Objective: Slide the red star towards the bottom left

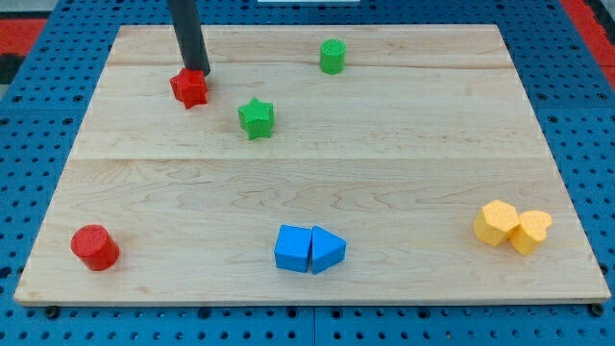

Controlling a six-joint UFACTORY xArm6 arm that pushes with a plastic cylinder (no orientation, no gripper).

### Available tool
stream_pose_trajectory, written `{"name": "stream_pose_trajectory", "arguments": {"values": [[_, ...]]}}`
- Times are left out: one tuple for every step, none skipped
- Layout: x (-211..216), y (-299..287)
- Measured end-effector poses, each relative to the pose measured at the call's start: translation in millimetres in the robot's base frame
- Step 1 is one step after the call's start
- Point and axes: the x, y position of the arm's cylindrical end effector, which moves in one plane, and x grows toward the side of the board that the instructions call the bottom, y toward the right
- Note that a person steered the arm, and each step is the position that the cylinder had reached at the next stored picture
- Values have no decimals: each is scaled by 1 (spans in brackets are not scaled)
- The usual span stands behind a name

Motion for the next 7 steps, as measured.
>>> {"name": "stream_pose_trajectory", "arguments": {"values": [[18, 0], [40, -19], [64, -21], [84, -23], [109, -25], [132, -35], [156, -37]]}}
